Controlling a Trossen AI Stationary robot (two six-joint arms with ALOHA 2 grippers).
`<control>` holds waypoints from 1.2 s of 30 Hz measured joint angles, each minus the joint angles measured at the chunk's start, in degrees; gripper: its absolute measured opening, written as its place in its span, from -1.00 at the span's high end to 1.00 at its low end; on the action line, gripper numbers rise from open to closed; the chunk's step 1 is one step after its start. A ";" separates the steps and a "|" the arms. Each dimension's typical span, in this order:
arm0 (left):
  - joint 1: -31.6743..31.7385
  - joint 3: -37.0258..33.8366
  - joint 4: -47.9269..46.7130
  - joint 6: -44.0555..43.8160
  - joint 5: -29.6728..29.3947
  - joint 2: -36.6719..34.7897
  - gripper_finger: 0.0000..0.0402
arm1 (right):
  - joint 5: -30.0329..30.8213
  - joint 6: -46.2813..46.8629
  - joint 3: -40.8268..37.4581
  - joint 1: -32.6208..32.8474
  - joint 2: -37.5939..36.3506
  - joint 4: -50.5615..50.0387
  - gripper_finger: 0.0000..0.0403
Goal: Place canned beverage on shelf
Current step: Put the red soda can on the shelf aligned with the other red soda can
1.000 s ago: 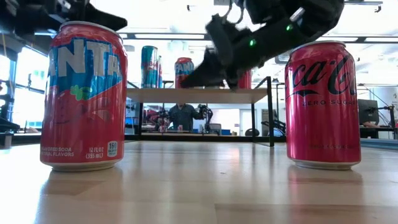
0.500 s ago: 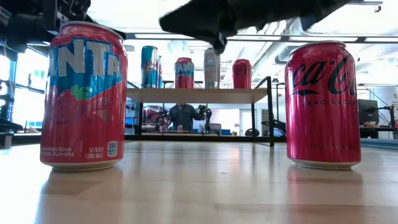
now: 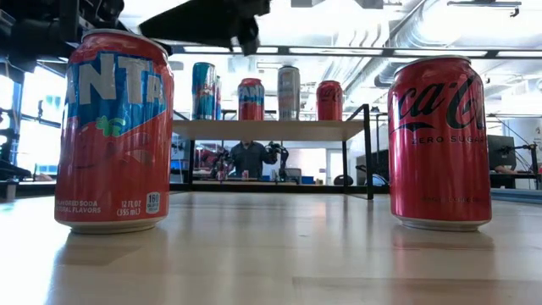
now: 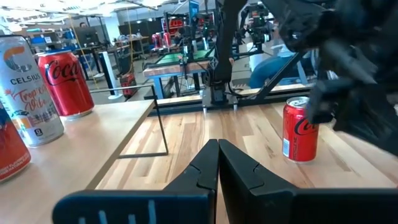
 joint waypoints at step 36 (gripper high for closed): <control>-0.11 0.02 -0.38 -1.50 0.00 0.00 0.99 | -6.28 -3.43 3.36 -3.53 5.73 -1.73 -0.35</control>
